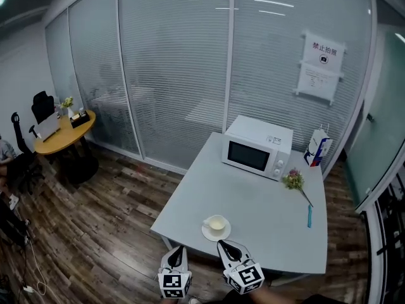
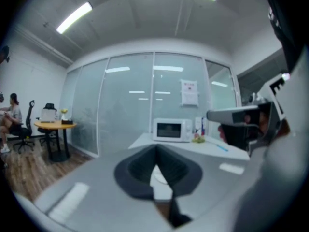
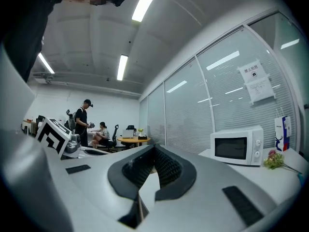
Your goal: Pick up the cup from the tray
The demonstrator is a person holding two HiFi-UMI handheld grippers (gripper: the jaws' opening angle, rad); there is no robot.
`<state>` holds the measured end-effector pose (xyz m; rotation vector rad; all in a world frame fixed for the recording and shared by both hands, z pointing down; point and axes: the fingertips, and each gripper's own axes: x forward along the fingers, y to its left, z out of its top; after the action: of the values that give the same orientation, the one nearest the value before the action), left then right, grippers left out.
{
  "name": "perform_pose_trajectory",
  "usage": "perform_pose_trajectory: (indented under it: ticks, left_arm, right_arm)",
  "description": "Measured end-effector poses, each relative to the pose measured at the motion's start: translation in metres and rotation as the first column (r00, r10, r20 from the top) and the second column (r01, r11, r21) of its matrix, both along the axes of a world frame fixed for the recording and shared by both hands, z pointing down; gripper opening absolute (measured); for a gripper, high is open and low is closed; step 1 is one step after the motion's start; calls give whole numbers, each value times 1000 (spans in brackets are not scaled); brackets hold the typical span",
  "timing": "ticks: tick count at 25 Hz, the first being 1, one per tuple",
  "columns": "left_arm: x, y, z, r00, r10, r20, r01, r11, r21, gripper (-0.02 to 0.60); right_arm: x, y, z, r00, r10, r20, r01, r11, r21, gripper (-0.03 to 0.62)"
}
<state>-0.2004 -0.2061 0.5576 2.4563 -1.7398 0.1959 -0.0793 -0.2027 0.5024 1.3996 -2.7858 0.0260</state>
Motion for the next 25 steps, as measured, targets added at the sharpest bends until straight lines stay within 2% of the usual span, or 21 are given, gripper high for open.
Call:
perform_pose_trajectory:
  ticks: [7,17,25]
  left_arm:
    - [17,-30,6,997,79,-12,-79,997,-13,5]
    - [36,-74,22,994,106,-21,-107,994,-33,5]
    - [54,-93,57,989,142,45,-138,987,-86,5]
  right_arm:
    - [14,-21,11,999,51,-19,-51,999,-11,3]
    - [31,-58,29,996,82,-42,-83,996,-32,3]
    - [46,-76,64,993,110,-47,-114,987,-111,3]
